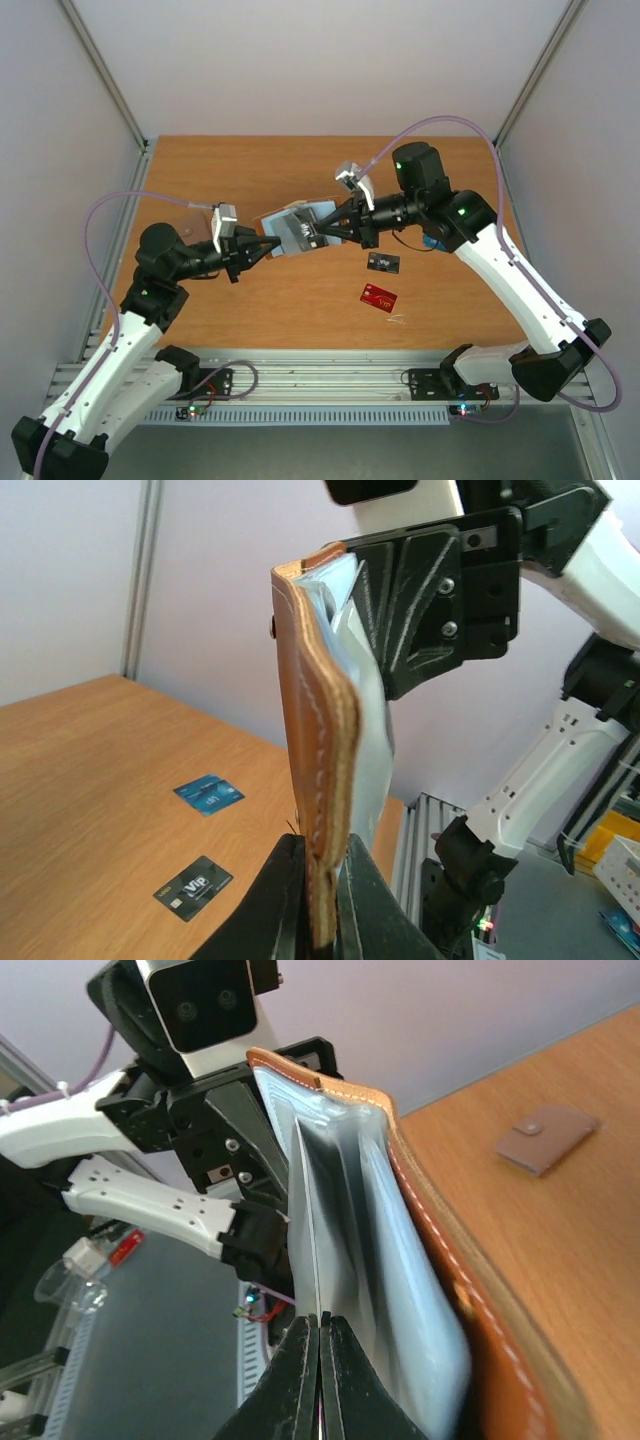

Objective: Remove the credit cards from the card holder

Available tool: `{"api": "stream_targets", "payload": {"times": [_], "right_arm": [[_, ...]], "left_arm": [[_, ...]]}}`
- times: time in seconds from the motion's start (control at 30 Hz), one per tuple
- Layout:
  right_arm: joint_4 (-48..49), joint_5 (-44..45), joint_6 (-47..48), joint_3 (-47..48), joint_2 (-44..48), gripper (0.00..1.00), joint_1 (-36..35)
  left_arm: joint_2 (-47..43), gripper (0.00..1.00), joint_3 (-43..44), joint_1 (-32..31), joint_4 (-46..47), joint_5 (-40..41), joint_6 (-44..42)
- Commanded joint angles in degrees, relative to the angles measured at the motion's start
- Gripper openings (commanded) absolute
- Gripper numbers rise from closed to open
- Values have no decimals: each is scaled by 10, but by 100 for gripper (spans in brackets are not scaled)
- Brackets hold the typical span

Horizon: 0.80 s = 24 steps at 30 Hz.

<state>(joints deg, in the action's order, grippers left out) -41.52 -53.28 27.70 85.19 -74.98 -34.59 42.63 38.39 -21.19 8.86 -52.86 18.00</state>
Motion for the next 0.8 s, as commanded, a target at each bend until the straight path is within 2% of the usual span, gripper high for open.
{"api": "stream_targets", "payload": {"times": [0.0, 0.07, 0.17, 0.23, 0.37, 0.6, 0.67, 0.77], "right_arm": [[-72, 47, 51, 32, 24, 1, 28], [-101, 71, 68, 29, 35, 1, 63], [-156, 155, 109, 28, 38, 1, 99], [-199, 224, 151, 29, 26, 1, 102], [-289, 319, 247, 28, -28, 1, 102], [-392, 509, 394, -15, -177, 1, 102], [-386, 528, 410, -23, -216, 1, 102], [-359, 501, 424, -22, -253, 1, 102]], "left_arm": [[-11, 0, 8, -1, -33, 75, -14], [-11, 0, 14, -1, -105, 185, -24], [-1, 0, 12, 0, -187, 388, -36], [5, 0, 8, 1, -223, 471, -43], [6, 0, 4, 1, -249, 486, -81], [8, 0, -5, 1, -224, 465, -65], [7, 0, -4, 2, -227, 468, -67], [7, 0, -4, 4, -228, 468, -67]]}}
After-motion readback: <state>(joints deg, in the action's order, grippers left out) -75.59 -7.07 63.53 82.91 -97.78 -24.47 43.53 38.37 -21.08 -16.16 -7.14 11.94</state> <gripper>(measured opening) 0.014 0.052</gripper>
